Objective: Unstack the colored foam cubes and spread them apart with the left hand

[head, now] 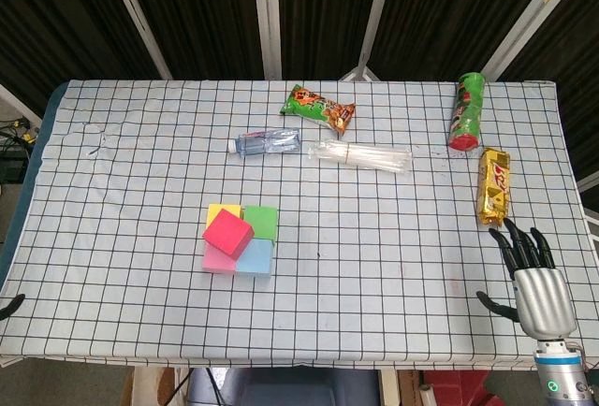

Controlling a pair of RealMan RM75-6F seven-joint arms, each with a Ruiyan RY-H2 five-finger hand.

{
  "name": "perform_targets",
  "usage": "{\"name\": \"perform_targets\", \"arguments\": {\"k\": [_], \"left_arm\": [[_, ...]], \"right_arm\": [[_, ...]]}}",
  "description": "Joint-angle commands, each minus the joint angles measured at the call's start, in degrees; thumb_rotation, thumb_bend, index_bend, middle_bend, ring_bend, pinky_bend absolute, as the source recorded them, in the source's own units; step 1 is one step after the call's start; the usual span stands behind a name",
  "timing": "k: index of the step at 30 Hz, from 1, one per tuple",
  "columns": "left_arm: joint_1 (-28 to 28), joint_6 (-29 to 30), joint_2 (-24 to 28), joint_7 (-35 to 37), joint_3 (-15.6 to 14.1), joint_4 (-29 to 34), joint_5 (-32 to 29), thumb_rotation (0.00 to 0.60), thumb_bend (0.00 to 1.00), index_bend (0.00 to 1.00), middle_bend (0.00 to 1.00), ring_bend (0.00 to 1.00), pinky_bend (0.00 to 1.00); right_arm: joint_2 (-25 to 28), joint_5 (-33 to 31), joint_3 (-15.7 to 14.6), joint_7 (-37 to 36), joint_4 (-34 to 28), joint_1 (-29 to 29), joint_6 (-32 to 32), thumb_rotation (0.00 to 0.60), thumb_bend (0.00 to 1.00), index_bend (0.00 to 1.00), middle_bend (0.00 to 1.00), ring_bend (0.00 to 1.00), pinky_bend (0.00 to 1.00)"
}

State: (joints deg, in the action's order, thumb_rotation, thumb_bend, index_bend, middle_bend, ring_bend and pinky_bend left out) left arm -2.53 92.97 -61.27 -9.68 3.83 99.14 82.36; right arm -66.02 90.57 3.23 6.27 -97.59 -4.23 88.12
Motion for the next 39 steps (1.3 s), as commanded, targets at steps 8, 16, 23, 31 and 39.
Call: {"name": "perform_targets", "arguments": {"k": [8,16,23,31,39], "left_arm": [[0.42,-0.29,-0.14,0.34,-0.62,-0.39,1.93,0.6,0.02,0.05,0.0,0.0,0.09],[1.37,-2.95,0.76,-0.11,-0.84,-0.28,0.98,0.6,0.02,0.03,0.0,0.0,0.09],[5.92,-10.42,8.23,-6.68,1.03,7.68,-3.26,0.6,0.02,0.02,0.0,0.0,0.09],[18.08,-27.98,17.11,-11.1,6.22,15.49,-12.2,0.6,0.02,0.02,0.0,0.0,0.08],[30.98,-41.61,18.22,-16.37,10.22,16.86,-23.58,0.6,0.02,0.02,0.0,0.0,0.07]], "right_arm": [[0.0,1.33,-0.52,0.39,-0.14,0.23,0.6,0.6,0.06,0.12,0.03,0.12,0.0],[-0.04,0.71,-0.59,0.73,-0.35,0.36,0.23,0.6,0.06,0.12,0.03,0.12,0.0],[-0.52,0.49,-0.58,1.66,-0.45,-0.18,-0.89,0.6,0.06,0.12,0.03,0.12,0.0],[-1.24,-0.19,-0.67,3.27,-0.47,-0.76,-2.43,0.6,0.06,0.12,0.03,0.12,0.0],[-1.69,-1.01,-0.6,4.58,-0.6,-0.98,-3.14,0.6,0.06,0.12,0.03,0.12,0.0]]}}
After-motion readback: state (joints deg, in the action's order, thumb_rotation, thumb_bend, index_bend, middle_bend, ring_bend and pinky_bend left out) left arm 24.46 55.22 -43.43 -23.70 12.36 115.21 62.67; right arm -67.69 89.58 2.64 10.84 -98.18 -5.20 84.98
